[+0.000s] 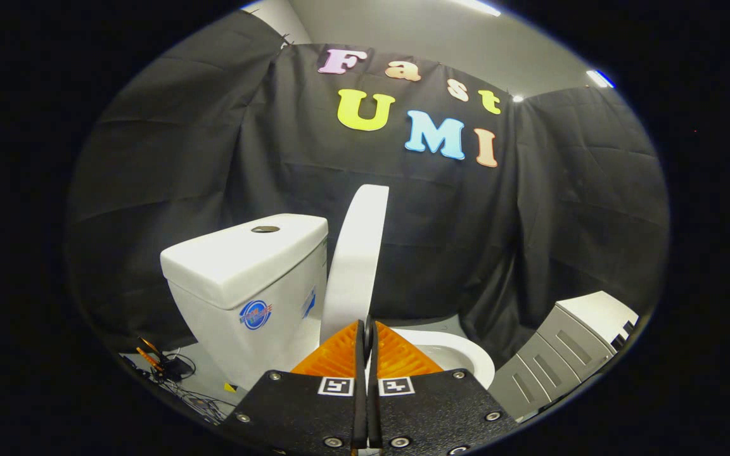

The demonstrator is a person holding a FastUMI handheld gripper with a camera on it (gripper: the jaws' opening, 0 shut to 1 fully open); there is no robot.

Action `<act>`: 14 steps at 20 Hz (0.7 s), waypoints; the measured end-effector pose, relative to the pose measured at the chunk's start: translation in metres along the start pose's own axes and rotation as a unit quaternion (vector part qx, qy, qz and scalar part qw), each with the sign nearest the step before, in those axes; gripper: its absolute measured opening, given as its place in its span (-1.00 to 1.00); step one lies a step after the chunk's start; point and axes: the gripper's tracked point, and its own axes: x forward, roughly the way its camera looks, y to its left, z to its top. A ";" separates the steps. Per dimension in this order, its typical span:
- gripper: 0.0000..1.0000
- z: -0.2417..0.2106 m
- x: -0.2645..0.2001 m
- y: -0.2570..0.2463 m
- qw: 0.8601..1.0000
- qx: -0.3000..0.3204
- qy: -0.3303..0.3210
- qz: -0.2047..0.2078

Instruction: Open the toilet lid.

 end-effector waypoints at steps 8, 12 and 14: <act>-1.00 0.008 0.004 0.053 0.998 -0.056 -0.010 0.019; -1.00 0.011 0.005 0.063 0.991 -0.130 -0.026 0.013; -0.99 0.013 0.006 0.065 0.987 -0.158 -0.033 0.006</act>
